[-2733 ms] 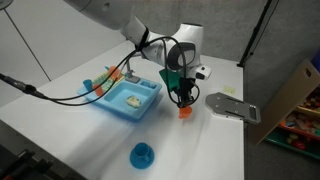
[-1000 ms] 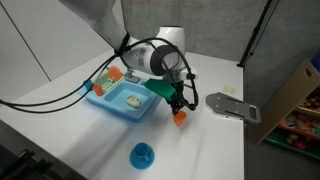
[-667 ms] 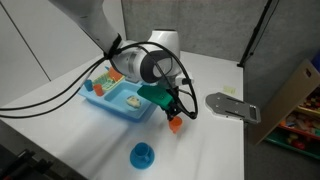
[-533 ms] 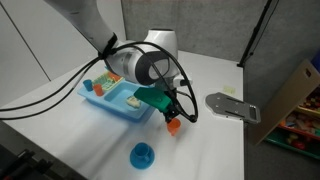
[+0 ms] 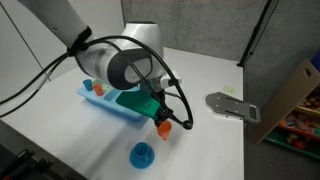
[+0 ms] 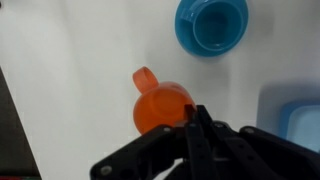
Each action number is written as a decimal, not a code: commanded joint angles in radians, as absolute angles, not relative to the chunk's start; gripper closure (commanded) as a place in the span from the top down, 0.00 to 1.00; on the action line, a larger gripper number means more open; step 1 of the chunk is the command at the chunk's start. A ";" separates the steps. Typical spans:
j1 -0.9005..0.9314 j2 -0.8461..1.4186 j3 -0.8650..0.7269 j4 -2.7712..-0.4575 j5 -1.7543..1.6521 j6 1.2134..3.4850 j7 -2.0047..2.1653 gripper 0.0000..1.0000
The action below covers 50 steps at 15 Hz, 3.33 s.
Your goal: Put the orange mug in the blue mug
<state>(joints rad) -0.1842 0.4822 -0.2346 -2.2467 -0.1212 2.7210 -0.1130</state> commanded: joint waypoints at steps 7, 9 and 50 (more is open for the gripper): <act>-0.198 0.305 -0.187 -2.454 -0.144 2.723 -0.220 0.03; -0.189 0.301 -0.190 -2.474 -0.154 2.731 -0.216 0.03; -0.189 0.498 -0.198 -2.437 -0.161 2.890 -0.167 0.03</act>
<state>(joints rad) -0.2005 0.4811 -0.1826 -2.4534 -0.1595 2.8876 -0.1899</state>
